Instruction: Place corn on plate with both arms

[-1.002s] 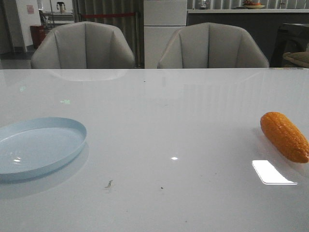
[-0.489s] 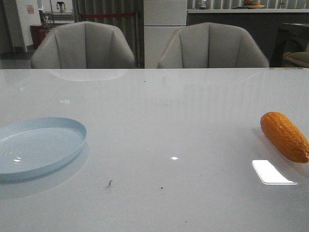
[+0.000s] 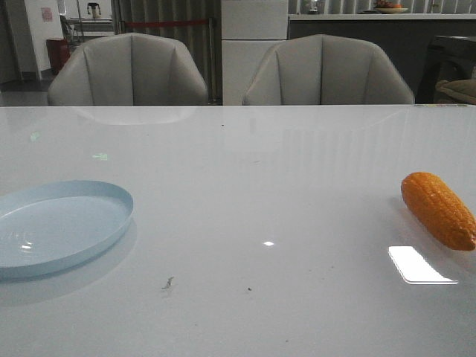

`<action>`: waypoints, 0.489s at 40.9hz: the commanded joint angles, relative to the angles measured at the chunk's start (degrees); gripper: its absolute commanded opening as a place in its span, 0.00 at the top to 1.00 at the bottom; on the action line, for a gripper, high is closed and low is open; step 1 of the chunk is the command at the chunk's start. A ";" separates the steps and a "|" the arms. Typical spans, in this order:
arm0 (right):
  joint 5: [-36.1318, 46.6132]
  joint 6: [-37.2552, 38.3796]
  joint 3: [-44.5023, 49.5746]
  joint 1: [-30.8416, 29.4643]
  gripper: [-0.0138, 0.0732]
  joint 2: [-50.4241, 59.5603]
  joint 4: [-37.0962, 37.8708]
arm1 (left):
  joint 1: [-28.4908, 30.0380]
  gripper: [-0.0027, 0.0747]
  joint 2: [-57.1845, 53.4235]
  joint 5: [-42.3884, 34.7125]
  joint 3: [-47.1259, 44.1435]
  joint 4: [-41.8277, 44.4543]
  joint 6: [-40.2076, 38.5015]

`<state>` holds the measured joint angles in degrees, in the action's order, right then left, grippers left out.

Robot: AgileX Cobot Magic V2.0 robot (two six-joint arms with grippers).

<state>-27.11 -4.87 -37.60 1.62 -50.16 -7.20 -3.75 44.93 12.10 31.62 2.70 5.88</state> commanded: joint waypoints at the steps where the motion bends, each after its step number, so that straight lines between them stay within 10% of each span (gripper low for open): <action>1: 4.32 -0.81 -1.86 -0.01 0.16 0.17 -0.08 | -0.14 0.21 -0.12 -4.29 2.14 -0.42 -0.31; 20: 4.38 -0.81 -1.86 -0.01 0.16 0.17 -0.08 | -0.14 0.21 2.18 2.46 6.14 -2.04 -0.31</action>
<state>-27.11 -5.00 -37.60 1.62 -50.16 -7.20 -3.75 45.97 15.97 33.92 1.60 5.88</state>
